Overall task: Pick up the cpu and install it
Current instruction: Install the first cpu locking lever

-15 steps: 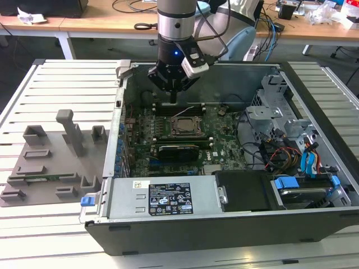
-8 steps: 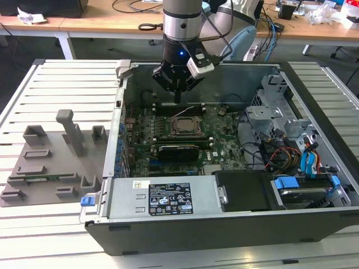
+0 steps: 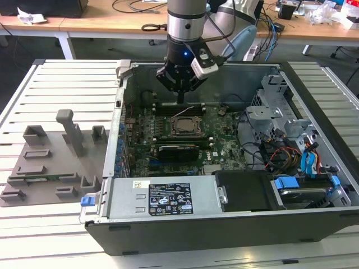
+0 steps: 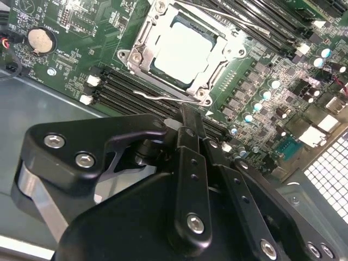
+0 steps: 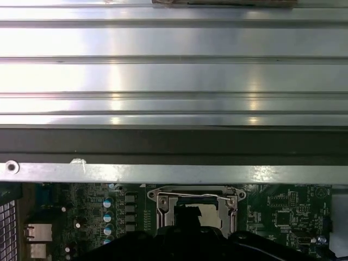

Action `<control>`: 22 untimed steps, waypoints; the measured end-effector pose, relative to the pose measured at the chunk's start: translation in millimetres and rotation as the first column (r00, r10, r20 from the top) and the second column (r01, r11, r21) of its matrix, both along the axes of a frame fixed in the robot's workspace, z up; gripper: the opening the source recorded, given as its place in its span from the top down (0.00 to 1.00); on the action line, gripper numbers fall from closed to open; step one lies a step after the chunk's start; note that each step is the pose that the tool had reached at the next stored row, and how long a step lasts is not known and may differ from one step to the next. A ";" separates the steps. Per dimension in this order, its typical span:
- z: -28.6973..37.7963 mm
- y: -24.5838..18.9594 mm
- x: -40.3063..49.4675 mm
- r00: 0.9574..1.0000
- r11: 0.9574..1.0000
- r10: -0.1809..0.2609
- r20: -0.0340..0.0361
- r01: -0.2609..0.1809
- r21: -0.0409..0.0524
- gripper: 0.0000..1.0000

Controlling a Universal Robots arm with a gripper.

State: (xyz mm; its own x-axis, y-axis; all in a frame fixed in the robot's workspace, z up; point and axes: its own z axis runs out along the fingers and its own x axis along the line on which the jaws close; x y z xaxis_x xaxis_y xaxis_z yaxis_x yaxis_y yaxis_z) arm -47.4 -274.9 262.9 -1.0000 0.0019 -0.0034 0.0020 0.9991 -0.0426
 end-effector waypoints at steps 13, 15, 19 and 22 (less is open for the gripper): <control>-1.6 0.0 7.1 1.000 1.000 0.000 0.000 0.000 0.000 0.89; -1.9 0.0 8.1 1.000 1.000 0.000 0.000 0.000 0.000 0.89; -3.1 0.0 10.1 1.000 1.000 0.000 0.000 0.000 0.000 0.89; -4.8 0.0 11.0 1.000 1.000 0.000 0.000 0.000 0.000 0.89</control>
